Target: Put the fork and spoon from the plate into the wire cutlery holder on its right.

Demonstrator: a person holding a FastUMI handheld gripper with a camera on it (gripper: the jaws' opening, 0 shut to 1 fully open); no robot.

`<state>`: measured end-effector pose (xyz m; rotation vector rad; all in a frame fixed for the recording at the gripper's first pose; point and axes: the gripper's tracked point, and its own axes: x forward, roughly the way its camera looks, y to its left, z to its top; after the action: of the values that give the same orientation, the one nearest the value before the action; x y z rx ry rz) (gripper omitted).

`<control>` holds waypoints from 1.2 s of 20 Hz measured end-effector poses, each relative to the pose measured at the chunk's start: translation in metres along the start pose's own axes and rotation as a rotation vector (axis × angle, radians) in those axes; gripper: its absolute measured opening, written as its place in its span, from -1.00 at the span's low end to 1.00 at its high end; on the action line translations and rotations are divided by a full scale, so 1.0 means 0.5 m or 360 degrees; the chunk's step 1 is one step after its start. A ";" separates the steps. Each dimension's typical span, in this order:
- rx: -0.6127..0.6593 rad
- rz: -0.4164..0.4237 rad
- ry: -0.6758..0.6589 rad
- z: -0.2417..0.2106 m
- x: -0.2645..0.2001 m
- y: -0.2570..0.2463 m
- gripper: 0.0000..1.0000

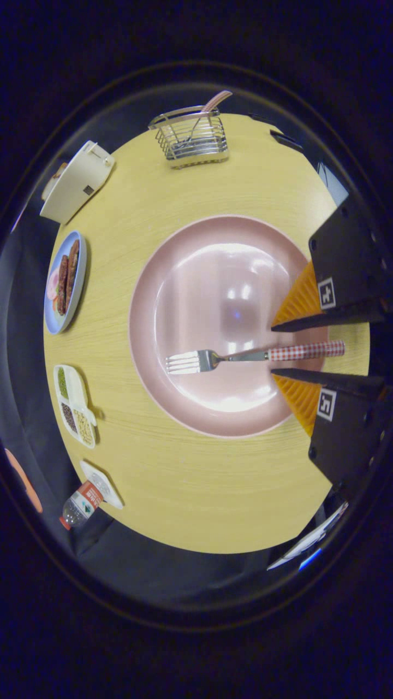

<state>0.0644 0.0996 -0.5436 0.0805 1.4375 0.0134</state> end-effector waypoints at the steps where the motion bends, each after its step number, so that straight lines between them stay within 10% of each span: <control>1: 0.0006 -0.0006 0.0010 -0.006 0.004 0.003 -0.51; 7: 0.0034 -0.0023 -0.0022 -0.017 0.002 -0.013 -0.91; 24: 0.0030 0.0056 -0.0136 -0.001 -0.219 -0.327 -0.91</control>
<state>0.0430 -0.0698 -0.4455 0.1205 1.3506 0.0246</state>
